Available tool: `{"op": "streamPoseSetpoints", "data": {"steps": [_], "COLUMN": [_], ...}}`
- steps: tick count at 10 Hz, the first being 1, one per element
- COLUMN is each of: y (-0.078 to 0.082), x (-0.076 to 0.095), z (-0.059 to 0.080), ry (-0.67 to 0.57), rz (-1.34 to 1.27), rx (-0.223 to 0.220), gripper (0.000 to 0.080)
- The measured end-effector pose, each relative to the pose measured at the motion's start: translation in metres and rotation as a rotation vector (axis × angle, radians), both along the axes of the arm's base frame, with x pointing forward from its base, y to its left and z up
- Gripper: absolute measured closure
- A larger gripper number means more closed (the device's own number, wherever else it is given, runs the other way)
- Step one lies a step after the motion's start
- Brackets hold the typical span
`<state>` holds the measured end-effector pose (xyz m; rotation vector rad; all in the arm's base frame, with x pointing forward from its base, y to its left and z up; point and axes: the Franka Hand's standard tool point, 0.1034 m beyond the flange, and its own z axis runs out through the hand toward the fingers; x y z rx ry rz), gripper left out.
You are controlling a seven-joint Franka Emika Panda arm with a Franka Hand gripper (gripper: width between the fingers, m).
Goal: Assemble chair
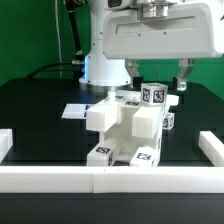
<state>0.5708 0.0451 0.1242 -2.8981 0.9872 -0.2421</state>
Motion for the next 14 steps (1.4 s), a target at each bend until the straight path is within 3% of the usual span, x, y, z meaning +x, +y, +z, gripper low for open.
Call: {"op": "streamPoseSetpoints", "data": {"steps": [9,12,14], "y": [-0.010,-0.015,-0.015], "x": [-0.001,0.000,0.000], "z": [-0.002,-0.001,-0.001], "ry": [0.001,0.001,0.001], "rz": [0.747,0.802,0.786], "rx": [-0.151,-0.164,-0.161], "gripper": [0.0151,0.0169,0.0517]}}
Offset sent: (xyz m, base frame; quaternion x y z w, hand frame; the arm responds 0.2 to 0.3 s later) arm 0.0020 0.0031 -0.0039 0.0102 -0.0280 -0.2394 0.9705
